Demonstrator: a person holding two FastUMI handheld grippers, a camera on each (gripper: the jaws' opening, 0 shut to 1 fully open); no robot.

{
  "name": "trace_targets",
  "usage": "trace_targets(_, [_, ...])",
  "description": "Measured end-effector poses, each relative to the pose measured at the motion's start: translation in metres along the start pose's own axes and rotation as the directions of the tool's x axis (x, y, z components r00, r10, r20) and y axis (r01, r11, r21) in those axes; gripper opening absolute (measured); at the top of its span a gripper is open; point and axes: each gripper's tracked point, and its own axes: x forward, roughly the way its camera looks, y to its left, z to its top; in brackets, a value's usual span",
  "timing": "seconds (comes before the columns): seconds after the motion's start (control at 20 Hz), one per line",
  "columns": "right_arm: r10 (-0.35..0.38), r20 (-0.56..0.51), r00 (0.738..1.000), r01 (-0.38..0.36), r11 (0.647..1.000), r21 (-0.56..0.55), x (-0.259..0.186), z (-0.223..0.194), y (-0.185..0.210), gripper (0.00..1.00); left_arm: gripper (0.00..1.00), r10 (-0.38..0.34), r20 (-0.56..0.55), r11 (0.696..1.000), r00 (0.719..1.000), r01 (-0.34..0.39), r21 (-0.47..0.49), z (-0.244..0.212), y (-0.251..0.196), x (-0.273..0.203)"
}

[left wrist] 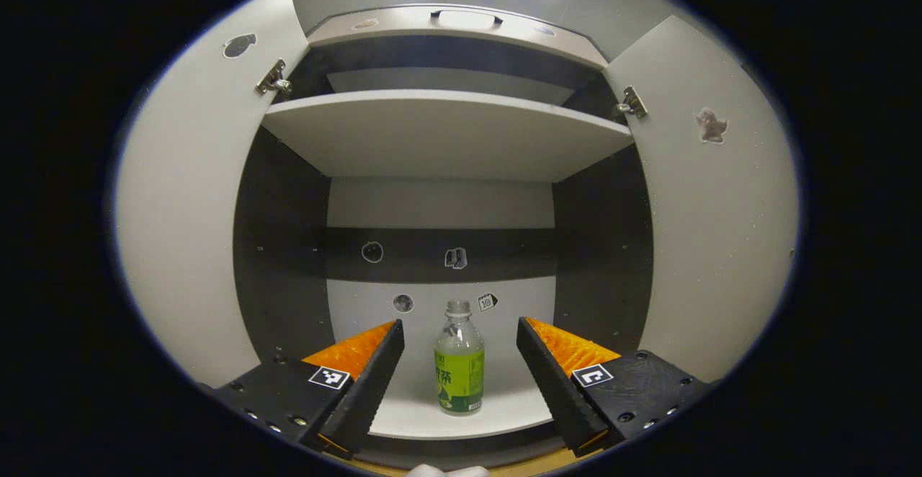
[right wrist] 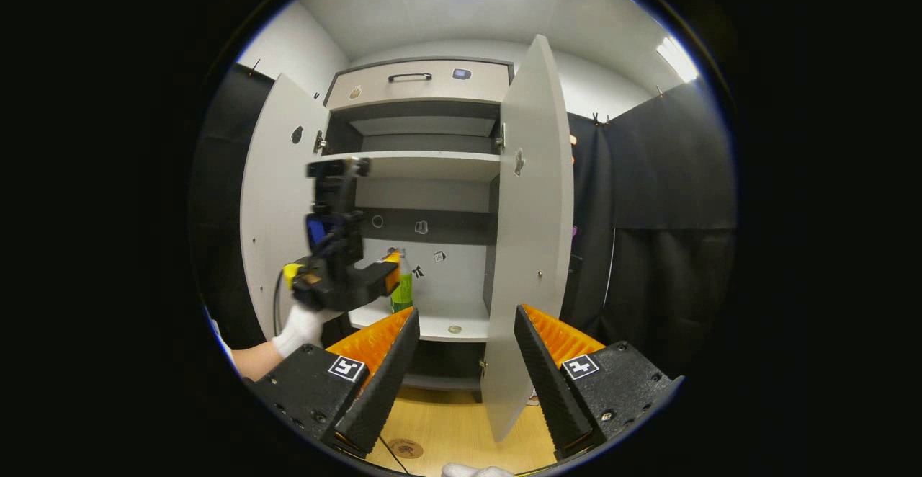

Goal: Grasp the bottle in the cabinet with the left hand and place it on the coaster, then close the right door with the right hand and the left door with the left hand.

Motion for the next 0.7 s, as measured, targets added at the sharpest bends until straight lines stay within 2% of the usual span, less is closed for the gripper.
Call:
trace_targets(0.15, [-0.009,-0.022,1.0,0.009,1.0,-0.015,0.005,-0.004,0.002,0.82,0.96,0.027,-0.058,0.999,0.998,-0.029,-0.035,-0.032,0.004,0.039])
trace_targets(0.3, [-0.034,-0.034,0.999,0.033,0.999,-0.03,0.01,-0.007,0.001,0.82,0.96,0.067,-0.106,0.997,0.992,-0.07,-0.023,-0.06,0.006,0.055])
trace_targets(0.65, [-0.047,-0.064,0.997,0.046,0.999,-0.02,0.012,-0.015,-0.002,0.82,0.96,0.06,-0.122,0.998,0.991,-0.063,-0.02,-0.073,0.006,0.075])
trace_targets(0.7, [-0.047,-0.062,0.997,0.046,0.999,-0.018,0.012,-0.014,-0.002,0.82,0.85,0.065,-0.122,0.998,0.99,-0.067,-0.01,-0.073,0.008,0.072])
